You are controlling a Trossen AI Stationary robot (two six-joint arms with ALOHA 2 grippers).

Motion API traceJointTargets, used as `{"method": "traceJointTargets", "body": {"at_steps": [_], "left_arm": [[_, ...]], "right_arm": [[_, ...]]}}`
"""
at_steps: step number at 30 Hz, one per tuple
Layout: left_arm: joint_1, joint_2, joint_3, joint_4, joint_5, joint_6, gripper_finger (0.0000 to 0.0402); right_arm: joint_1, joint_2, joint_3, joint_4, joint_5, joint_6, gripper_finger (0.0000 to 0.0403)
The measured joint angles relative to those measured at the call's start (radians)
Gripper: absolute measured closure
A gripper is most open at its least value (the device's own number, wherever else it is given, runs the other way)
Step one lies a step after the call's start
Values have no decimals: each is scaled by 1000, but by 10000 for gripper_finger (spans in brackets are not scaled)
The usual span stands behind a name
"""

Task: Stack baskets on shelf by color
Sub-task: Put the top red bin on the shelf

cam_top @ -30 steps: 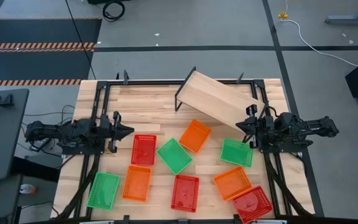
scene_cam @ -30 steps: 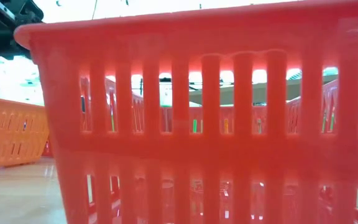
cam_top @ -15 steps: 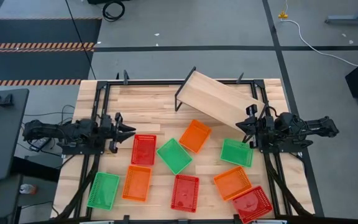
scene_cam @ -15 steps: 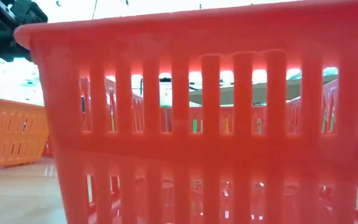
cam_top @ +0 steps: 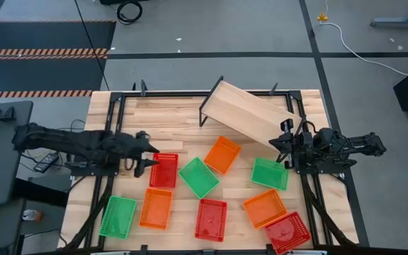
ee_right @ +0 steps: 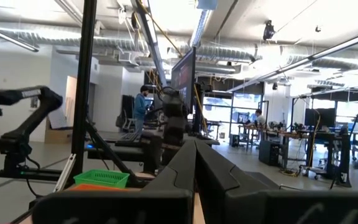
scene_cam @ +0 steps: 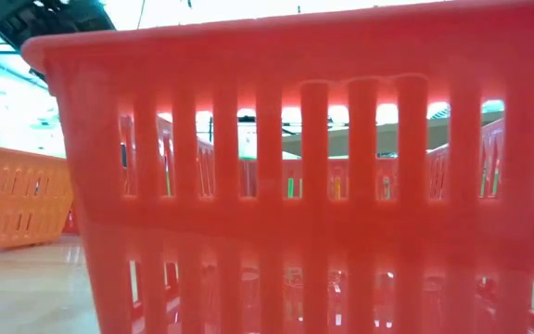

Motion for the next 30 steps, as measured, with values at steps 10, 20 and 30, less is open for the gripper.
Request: {"method": "traceJointTargets", "body": {"at_steps": [10,20,30], "left_arm": [[51,430,219,-194,-84,96,183],[184,636,258,-203,5,193,178],[252,691,258,-200,2,243,206]], "right_arm": [[0,0,0,0,0,78,386],[0,0,0,-42,-1,135,386],[0,0,0,-73,-1,136,386]]}}
